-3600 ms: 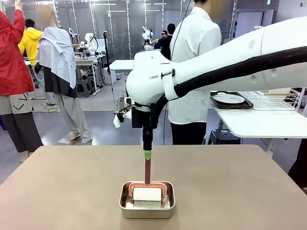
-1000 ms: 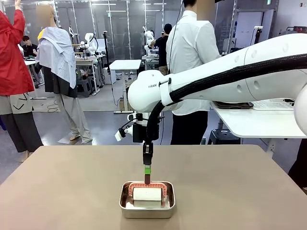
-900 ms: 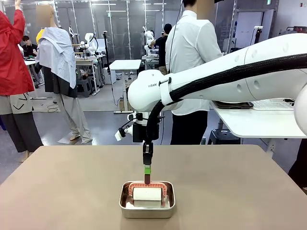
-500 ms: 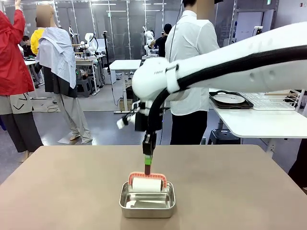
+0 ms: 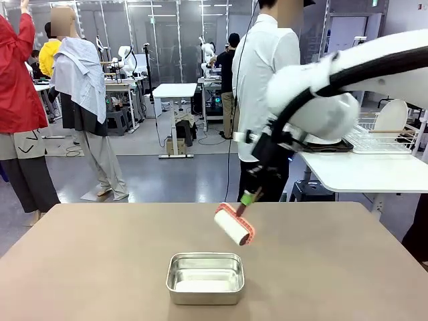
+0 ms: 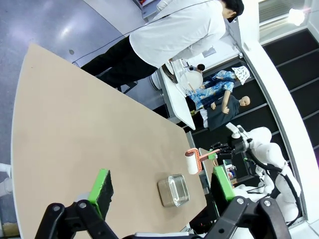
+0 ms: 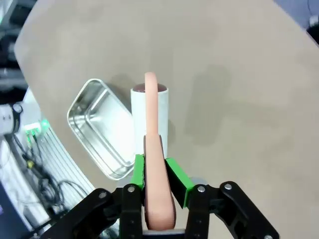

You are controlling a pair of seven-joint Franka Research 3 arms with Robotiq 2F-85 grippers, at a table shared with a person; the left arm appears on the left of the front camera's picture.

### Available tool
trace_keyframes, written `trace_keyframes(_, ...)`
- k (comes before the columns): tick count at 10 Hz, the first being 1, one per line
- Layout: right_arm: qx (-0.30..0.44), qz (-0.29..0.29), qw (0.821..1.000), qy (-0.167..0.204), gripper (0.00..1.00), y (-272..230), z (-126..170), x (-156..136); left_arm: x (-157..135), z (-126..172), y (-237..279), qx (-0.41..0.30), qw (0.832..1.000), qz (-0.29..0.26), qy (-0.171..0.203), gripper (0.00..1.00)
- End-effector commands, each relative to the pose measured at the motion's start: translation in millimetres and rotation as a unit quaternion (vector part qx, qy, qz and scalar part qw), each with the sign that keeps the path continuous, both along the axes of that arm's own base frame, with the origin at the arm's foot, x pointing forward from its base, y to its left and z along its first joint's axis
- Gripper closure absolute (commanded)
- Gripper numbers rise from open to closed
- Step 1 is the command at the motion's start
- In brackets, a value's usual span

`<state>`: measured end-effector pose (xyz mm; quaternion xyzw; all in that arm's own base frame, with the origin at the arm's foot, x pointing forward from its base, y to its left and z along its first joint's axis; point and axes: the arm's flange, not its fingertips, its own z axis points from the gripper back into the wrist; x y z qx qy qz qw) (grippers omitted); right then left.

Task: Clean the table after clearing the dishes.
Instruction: When the right (or left) Handle tray is removed, use the right hand (or left hand) to clean the right (or left) side of the table with the Lint Roller.

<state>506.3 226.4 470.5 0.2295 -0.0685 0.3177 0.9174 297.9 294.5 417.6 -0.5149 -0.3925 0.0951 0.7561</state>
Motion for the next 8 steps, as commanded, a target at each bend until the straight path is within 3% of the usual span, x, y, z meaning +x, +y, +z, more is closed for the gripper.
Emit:
trace_keyframes(1, 0.086, -0.123, 0.989, 0.003, 1.00, -37, -28, -30, -4, 0, -1, -0.004, 1.000, 0.001, -0.014, 0.00)
trace_keyframes(4, 0.150, -0.185, 0.969, 0.072, 1.00, -101, -65, -16, -4, 0, -1, -0.004, 1.000, 0.001, -0.014, 0.00)
trace_keyframes(5, 0.149, -0.190, 0.967, 0.082, 1.00, -101, -74, -12, -4, 0, -1, -0.004, 1.000, 0.001, -0.014, 0.00)
trace_keyframes(7, 0.146, -0.165, 0.974, 0.051, 1.00, -88, -80, -8, -4, 0, -1, -0.004, 1.000, 0.001, -0.014, 0.00)
trace_keyframes(8, 0.143, -0.198, 0.966, 0.081, 1.00, -109, -76, -13, -4, 0, -1, -0.004, 1.000, 0.001, -0.014, 0.00)
